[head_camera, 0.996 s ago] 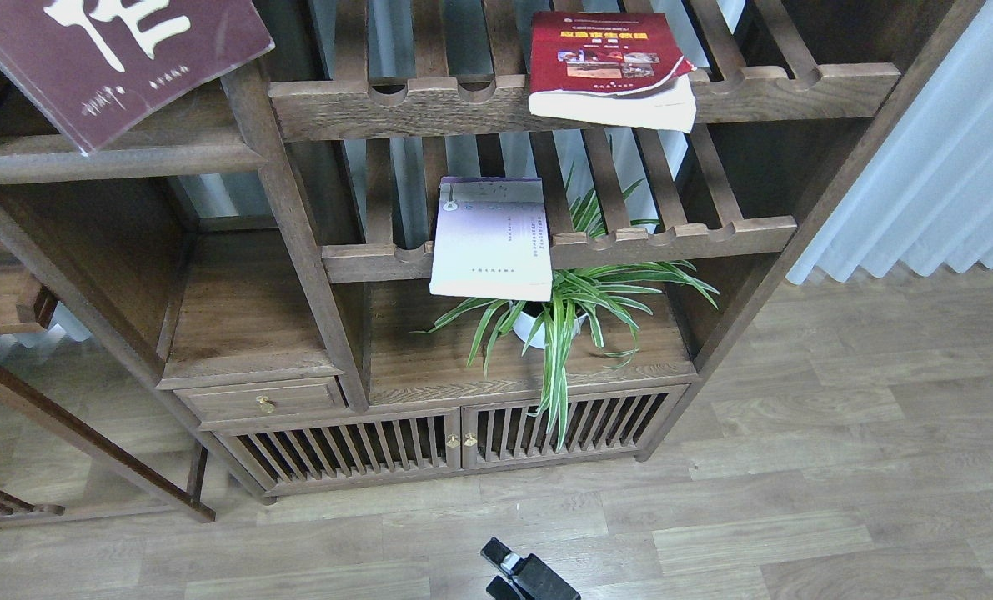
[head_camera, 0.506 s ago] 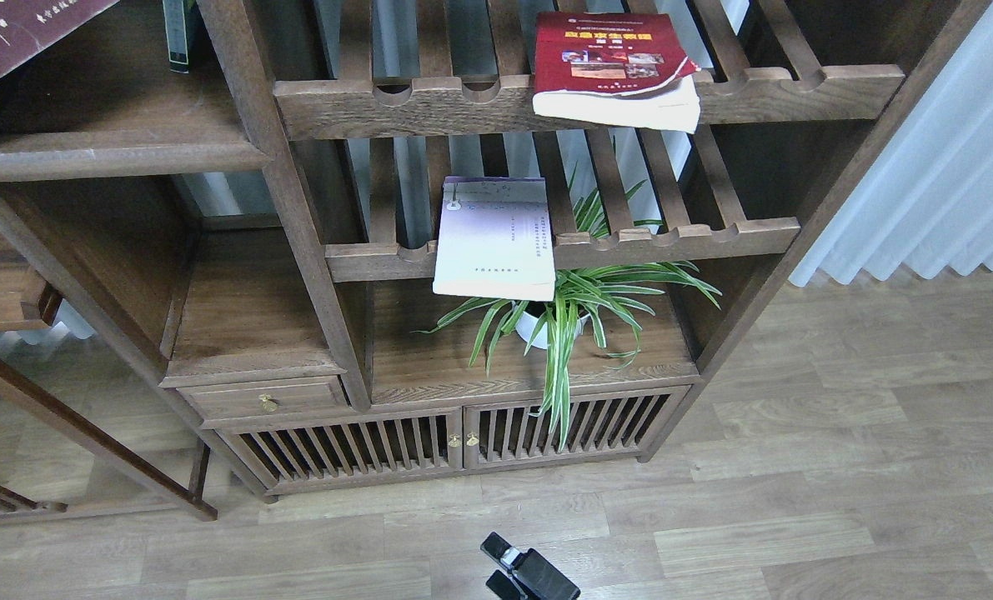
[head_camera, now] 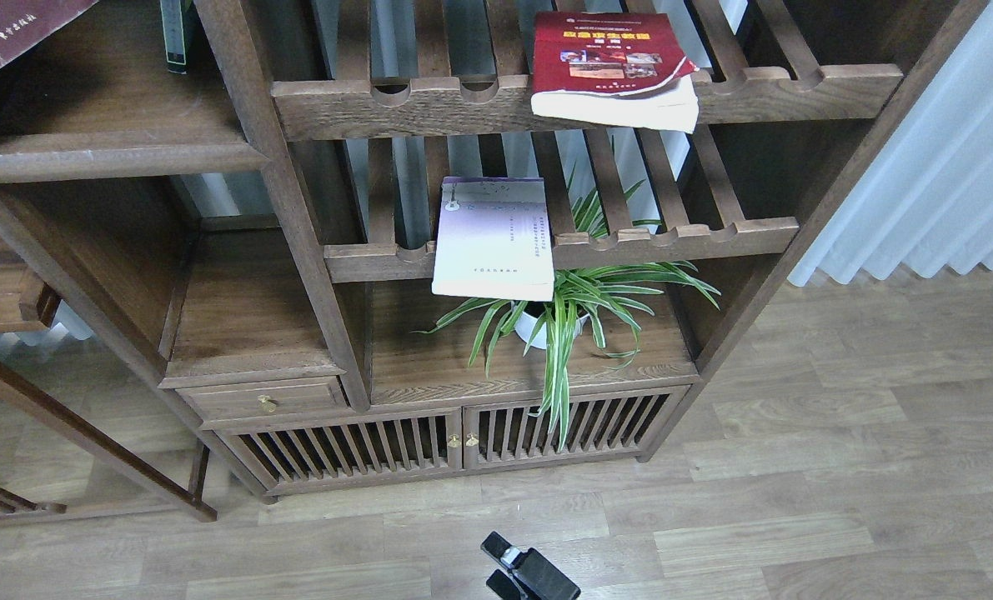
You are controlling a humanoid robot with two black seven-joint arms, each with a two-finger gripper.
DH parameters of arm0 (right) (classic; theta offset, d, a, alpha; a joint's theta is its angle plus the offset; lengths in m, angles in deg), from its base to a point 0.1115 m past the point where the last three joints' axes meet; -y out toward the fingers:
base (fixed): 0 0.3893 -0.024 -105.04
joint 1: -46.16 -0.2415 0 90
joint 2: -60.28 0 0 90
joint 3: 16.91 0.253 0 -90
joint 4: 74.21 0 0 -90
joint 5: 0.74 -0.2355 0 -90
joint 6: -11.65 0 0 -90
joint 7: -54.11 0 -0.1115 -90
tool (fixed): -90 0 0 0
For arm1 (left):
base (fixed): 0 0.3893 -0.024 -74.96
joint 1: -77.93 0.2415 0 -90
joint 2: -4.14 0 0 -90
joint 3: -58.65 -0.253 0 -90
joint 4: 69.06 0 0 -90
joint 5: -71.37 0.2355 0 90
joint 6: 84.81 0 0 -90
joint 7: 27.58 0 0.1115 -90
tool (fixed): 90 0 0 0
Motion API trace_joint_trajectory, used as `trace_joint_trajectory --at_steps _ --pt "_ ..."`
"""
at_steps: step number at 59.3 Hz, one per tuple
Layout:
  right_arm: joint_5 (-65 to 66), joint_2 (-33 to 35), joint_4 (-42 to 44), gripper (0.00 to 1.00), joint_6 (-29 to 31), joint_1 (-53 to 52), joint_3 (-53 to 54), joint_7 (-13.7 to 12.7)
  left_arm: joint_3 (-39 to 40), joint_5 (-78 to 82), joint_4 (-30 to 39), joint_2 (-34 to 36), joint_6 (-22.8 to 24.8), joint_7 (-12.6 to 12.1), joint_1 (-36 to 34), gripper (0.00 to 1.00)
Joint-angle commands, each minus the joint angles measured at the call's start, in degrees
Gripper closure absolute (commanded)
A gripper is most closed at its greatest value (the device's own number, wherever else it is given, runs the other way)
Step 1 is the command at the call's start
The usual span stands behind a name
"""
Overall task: Organize books on shelf
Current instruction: 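Release the book on the upper shelf and withdraw the left gripper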
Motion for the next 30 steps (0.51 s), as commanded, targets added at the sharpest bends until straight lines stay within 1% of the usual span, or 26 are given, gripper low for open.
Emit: trace_joint_trajectory --at_steps 1,11,20,30 --pt "0.1 0.0 0.0 0.01 0.0 -0.2 -0.1 0.0 -2.9 2.7 -1.3 -0.1 0.0 0.0 -4.6 0.94" --pt "0.0 0.0 0.1 0.01 0.0 -2.2 0.0 0.4 -5.0 7.0 -1.4 -0.6 0.0 0.0 -6.4 0.94" --pt "-0.5 0.0 0.1 0.01 0.0 -4.6 0.0 0.7 -5.0 11.4 -1.7 -3.4 0.0 0.0 -7.3 0.94" --pt "-1.0 0.0 0.9 0.01 0.0 -7.3 0.0 0.8 -5.0 13.6 -1.8 -3.4 0.0 0.0 -7.6 0.94"
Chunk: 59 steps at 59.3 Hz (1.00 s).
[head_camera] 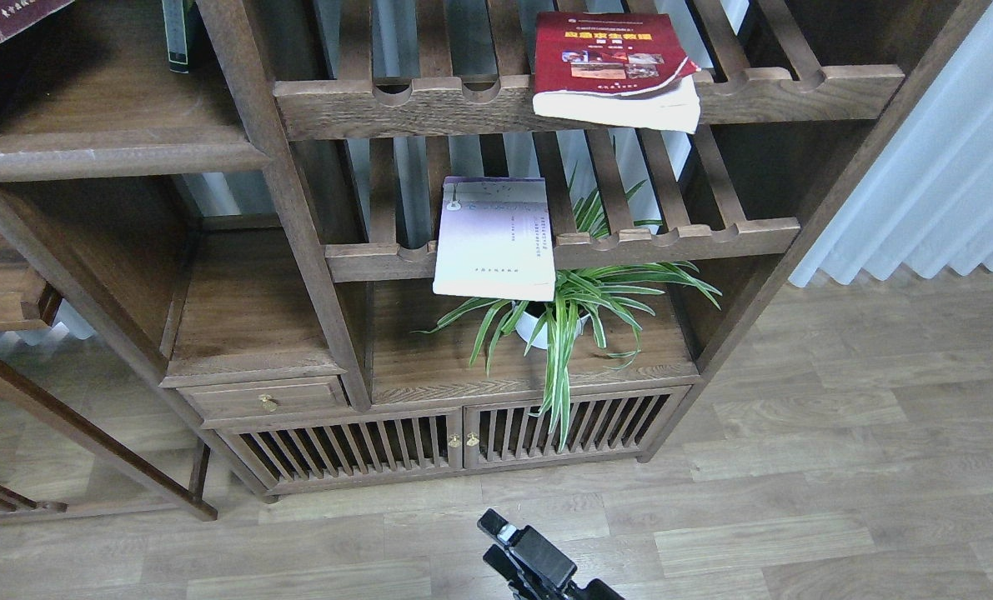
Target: Organize books on shelf
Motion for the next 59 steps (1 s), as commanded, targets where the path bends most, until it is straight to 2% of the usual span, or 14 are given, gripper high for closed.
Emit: trace_joint_trajectory --at_steps 1,8,16,28,35,43,59 --pt "-0.7 0.0 1.4 0.01 0.0 -2.7 0.1 0.1 0.0 2.4 0.0 -0.3 0.0 0.0 -0.5 0.94" --pt "-3.0 0.0 4.5 0.01 0.0 -7.1 0.1 1.2 -1.2 4.1 0.0 -0.5 0.0 0.0 -1.7 0.94" --pt "-4.9 0.0 6.9 0.01 0.0 -12.3 0.1 2.9 -6.1 5.1 0.0 -0.5 0.0 0.0 -6.5 0.93" --pt "-5.2 0.0 8.5 0.01 0.0 -16.5 0.5 4.3 -11.6 5.4 -2.1 -1.3 0.0 0.0 -11.1 0.94" --pt "-5.5 0.0 8.5 0.01 0.0 -16.9 1.7 5.9 -13.1 6.5 -3.4 -3.5 0.0 0.0 -13.3 0.93" --pt "-6.3 0.0 8.4 0.01 0.0 -16.9 2.5 6.1 -15.8 7.4 -5.6 -6.1 0.0 0.0 -16.3 0.93" --pt "-6.4 0.0 8.0 0.01 0.0 -17.3 4.9 6.0 -20.3 9.1 -7.5 -5.8 0.0 0.0 -20.0 0.93"
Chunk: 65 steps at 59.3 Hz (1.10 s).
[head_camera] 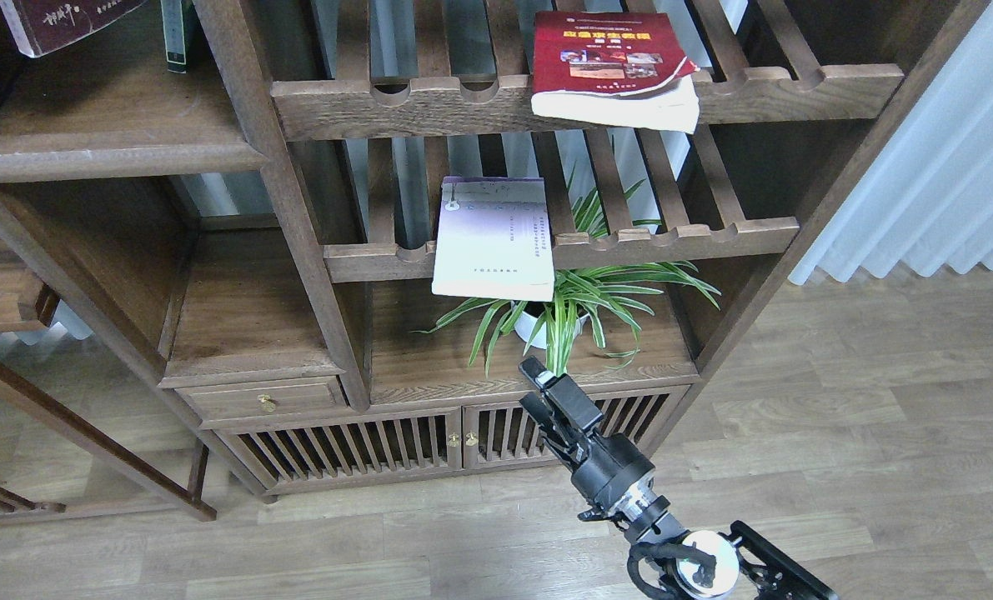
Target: Organize books on shelf
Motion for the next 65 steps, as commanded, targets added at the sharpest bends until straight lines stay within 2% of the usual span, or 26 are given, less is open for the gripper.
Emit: trace_joint_trajectory --at_steps 1,15,32,37,44,52,59,65 --pt "0.0 0.0 -0.2 0.01 0.0 -0.3 1.0 -0.1 -1.6 0.4 -1.8 0.3 0.0 0.0 -0.7 0.93" --pt "-0.1 0.0 -0.2 0.01 0.0 -0.5 1.6 -0.1 -2.3 1.7 -5.1 -0.8 0.0 0.0 -0.9 0.94" --pt "-0.4 0.0 -0.3 0.01 0.0 -0.3 1.4 -0.1 -1.9 4.1 -13.1 -7.2 0.0 0.0 -5.3 0.94" --pt "-0.5 0.0 -0.4 0.01 0.0 -0.5 1.5 -0.1 -2.1 4.1 -14.7 -8.2 -4.6 0.0 -5.5 0.94" --pt "-0.5 0.0 -0.5 0.01 0.0 -0.5 1.5 -0.1 -2.0 4.1 -15.9 -9.5 -5.4 0.0 -5.4 0.94" --pt "-0.5 0.0 -0.6 0.01 0.0 -0.5 1.6 -0.1 -2.1 4.0 -18.8 -11.3 -4.9 5.8 -5.6 0.94" --pt "-0.7 0.0 -0.7 0.01 0.0 -0.7 1.6 -0.1 -2.3 4.0 -19.7 -12.5 -4.8 8.9 -5.8 0.94" --pt "-0.7 0.0 -0.8 0.01 0.0 -0.7 1.6 -0.1 -2.3 4.0 -20.3 -13.2 -4.7 10.4 -5.8 0.94"
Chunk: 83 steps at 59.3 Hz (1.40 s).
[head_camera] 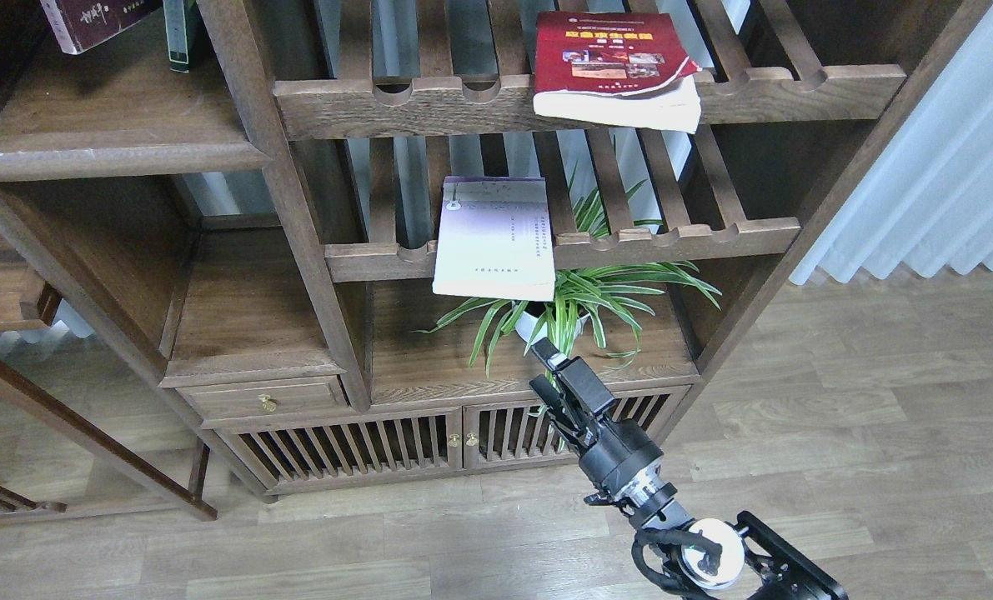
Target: Organize books on shelf
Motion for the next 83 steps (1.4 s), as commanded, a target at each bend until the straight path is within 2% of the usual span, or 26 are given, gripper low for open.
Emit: trace_joint_trajectory --at_steps 1,17,21,22,25,52,83 --pt "0.0 0.0 -0.1 0.01 0.0 0.0 0.0 0.0 -0.1 0.0 -0.9 -1.0 0.2 2.6 0.0 0.94" --pt "-0.3 0.0 -0.1 0.01 0.0 -0.1 0.0 0.0 -2.2 0.1 -2.0 -3.1 0.6 6.6 0.0 0.94" --pt "-0.6 0.0 -0.1 0.01 0.0 -0.1 0.0 0.0 -2.5 0.1 -2.4 -3.9 0.5 8.5 0.0 0.94" --pt "-0.7 0.0 -0.1 0.01 0.0 -0.2 0.0 0.0 -2.6 0.1 -2.6 -4.2 0.5 9.7 0.0 0.94" --pt "-1.1 0.0 -0.4 0.01 0.0 -0.5 0.1 0.0 -3.0 0.2 -2.7 -4.4 0.5 10.5 0.0 0.94" --pt "-1.7 0.0 -0.4 0.01 0.0 -1.9 2.5 -0.1 -9.5 6.3 -2.8 -3.5 3.8 10.1 -2.0 0.94" --pt "-1.8 0.0 -0.4 0.01 0.0 -3.9 3.2 -0.2 -9.4 8.0 -3.0 -0.4 3.8 10.2 -1.5 0.94"
